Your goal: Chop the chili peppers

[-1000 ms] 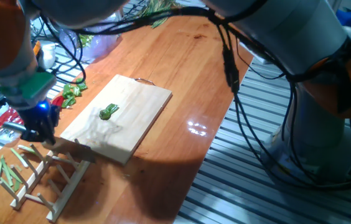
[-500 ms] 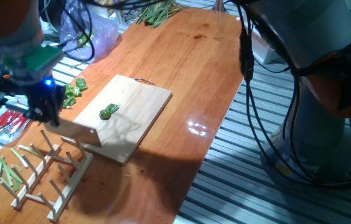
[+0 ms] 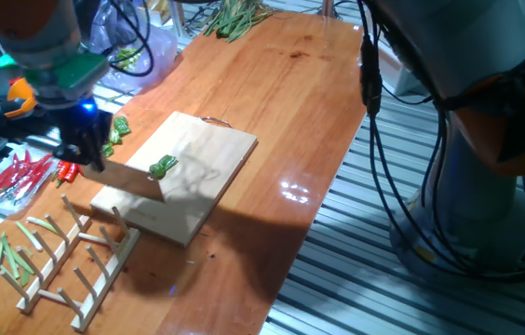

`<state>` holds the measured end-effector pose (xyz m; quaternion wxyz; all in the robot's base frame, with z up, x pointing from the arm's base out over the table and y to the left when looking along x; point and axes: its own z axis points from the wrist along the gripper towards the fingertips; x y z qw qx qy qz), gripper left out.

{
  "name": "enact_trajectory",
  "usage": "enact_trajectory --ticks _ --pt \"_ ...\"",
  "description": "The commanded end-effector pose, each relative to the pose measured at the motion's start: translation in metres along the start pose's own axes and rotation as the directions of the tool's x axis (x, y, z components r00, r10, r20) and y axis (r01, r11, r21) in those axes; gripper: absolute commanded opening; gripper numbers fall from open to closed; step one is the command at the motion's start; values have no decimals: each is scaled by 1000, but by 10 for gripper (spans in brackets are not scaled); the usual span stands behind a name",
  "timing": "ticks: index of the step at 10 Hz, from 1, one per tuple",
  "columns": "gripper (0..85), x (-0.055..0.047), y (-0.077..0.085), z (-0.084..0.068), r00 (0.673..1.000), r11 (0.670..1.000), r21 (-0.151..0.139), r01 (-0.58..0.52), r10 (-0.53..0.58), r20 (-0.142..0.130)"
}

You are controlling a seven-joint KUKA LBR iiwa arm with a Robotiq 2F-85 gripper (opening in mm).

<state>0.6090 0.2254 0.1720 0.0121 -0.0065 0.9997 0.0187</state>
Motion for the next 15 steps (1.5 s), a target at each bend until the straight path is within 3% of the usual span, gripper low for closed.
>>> enact_trajectory --ticks 1,3,6,9,11,12,13,15 --pt "0 1 -20 3 1000 1000 13 4 -4 5" --pt "0 8 -41 10 1000 999 45 10 -10 6" --pt "0 23 -71 25 999 998 58 -32 30 22" --pt "0 25 -73 25 1000 999 48 -23 22 15" --pt "0 21 -72 30 1000 998 68 -13 12 13" --pt "0 20 -79 35 999 997 77 -25 23 31" --pt "0 22 -88 38 999 998 58 -32 29 39" --pt "0 24 -90 39 999 998 59 -30 27 45"
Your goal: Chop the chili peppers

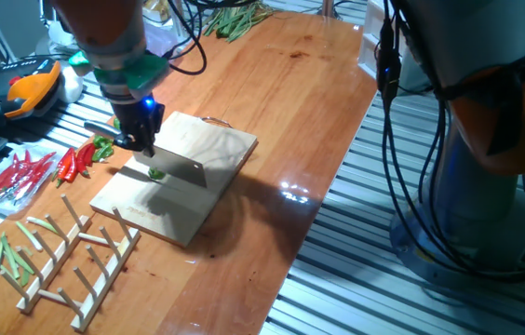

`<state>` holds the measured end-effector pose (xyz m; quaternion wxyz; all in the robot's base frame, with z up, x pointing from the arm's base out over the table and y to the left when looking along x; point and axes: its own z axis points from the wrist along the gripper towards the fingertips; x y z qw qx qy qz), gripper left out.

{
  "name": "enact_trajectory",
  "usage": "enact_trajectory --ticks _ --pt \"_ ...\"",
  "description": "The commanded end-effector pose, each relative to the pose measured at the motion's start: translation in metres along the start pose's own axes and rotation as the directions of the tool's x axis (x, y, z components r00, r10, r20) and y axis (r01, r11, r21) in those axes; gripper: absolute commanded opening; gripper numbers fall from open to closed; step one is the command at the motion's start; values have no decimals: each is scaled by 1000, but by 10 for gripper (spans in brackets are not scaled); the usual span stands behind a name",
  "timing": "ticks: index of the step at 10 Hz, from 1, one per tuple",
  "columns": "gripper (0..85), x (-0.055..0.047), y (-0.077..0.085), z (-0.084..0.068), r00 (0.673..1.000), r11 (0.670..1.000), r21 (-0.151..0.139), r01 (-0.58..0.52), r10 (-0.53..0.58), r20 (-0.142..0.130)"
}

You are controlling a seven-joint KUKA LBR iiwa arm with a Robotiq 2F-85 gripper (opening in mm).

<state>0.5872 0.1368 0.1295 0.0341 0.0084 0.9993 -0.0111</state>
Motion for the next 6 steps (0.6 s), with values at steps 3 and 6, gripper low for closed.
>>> enact_trajectory --ticks 3,6 --pt "0 -1 3 0 999 999 -39 9 -11 -34" --pt "0 -1 3 0 999 1000 -28 -2 1 -44"
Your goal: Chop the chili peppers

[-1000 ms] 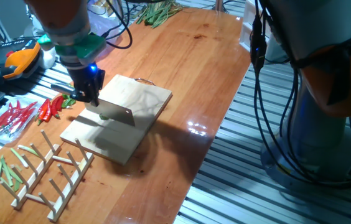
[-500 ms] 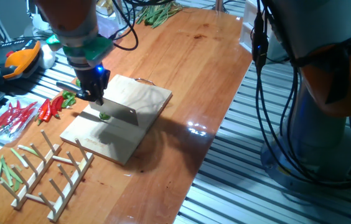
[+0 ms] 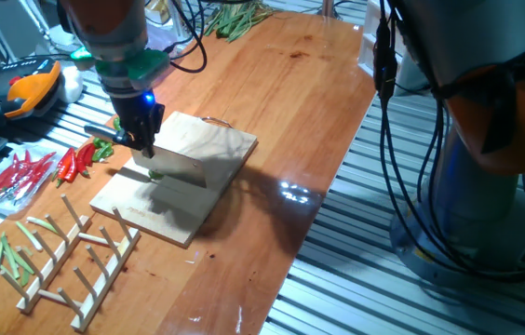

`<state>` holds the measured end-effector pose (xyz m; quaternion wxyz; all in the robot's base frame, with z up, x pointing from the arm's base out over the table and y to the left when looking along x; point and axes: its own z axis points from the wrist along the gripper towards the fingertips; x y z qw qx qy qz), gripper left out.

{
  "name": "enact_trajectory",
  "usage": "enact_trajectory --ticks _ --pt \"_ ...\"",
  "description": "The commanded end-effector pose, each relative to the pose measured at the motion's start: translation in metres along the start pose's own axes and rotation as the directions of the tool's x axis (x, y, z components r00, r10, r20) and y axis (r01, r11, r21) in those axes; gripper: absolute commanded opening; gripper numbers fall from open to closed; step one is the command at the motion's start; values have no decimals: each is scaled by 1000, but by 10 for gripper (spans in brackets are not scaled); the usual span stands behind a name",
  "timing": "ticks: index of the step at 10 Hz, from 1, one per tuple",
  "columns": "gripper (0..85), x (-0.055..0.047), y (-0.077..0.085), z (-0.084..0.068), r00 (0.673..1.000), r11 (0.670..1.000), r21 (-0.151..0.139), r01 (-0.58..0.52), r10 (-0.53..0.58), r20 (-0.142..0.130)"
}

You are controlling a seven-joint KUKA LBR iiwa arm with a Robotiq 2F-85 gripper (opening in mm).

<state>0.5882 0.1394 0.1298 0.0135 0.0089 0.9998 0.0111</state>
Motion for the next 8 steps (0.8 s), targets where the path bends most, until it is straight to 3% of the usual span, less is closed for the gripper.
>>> enact_trajectory --ticks 1,2,7,8 --pt "0 0 0 0 1000 998 60 -16 16 1" --pt "0 0 0 0 999 999 35 -32 31 19" --pt "0 0 0 0 1000 999 36 -27 27 -13" --pt "0 0 0 0 1000 999 40 -31 31 0"
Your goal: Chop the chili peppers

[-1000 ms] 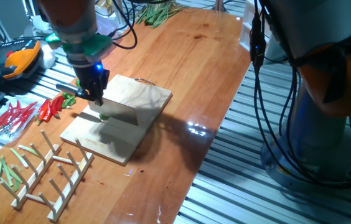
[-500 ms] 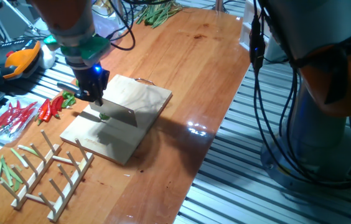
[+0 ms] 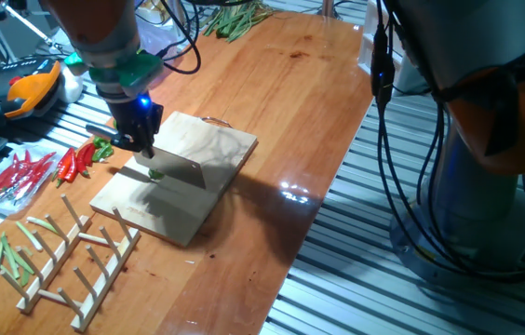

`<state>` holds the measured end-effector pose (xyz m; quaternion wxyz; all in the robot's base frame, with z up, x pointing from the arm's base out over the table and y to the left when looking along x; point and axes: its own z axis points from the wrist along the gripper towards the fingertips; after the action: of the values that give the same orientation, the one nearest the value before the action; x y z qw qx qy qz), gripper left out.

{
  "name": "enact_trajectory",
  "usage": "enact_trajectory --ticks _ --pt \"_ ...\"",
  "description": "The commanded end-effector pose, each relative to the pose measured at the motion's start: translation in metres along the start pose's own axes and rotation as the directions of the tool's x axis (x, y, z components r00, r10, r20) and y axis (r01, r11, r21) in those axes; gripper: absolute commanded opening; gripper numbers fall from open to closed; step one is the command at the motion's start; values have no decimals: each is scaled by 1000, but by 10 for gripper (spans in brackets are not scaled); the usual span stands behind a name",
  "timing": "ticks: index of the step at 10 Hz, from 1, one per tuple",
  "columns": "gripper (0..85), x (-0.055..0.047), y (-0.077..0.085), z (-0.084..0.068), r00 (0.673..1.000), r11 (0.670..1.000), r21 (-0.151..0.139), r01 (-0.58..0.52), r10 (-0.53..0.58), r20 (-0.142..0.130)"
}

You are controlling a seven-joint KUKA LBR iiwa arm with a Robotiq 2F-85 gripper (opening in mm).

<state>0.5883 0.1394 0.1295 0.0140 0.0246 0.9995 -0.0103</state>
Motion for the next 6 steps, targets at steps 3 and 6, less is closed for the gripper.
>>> enact_trajectory --ticks 3,6 --pt "0 0 0 0 1000 1000 -1 6 -6 -15" --pt "0 -5 -20 -5 998 998 8 56 -56 -21"
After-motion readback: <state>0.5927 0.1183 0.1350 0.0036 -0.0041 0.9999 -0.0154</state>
